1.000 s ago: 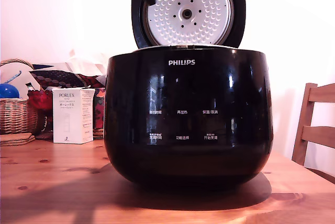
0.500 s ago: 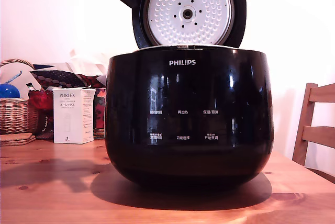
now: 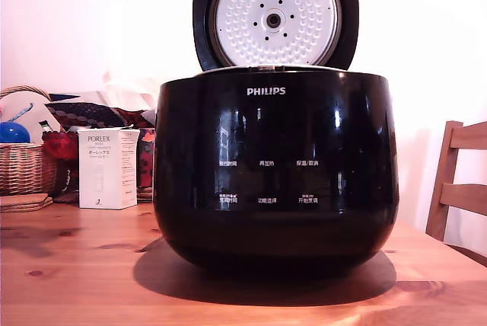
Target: Place the pot you are holding inside the rice cooker
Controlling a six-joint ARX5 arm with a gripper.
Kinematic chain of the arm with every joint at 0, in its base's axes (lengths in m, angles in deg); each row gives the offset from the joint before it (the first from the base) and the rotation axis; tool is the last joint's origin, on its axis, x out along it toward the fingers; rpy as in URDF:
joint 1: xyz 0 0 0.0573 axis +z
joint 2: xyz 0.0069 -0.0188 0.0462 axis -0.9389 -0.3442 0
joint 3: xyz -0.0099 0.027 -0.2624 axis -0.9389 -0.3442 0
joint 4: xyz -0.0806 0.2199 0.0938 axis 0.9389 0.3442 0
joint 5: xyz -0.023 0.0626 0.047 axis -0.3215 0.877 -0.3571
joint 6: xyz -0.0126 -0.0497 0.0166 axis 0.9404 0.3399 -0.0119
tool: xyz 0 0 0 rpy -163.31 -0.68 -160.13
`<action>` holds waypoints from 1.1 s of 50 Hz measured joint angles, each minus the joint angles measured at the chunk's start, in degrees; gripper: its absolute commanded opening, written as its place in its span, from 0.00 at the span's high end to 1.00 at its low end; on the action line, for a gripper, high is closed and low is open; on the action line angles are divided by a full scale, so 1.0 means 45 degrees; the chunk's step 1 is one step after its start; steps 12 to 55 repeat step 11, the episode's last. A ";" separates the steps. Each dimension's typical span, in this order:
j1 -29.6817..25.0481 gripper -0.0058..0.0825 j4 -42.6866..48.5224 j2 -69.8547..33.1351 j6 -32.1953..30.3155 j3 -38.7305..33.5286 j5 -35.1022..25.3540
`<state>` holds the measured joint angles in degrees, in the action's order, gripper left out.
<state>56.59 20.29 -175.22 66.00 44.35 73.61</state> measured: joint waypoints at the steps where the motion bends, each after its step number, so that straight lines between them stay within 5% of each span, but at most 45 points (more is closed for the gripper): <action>1: 0.0097 0.96 -0.0049 0.0058 0.0000 0.0000 -0.0044; 55: 0.0733 0.96 -0.0427 0.0384 0.0136 0.0000 -0.0199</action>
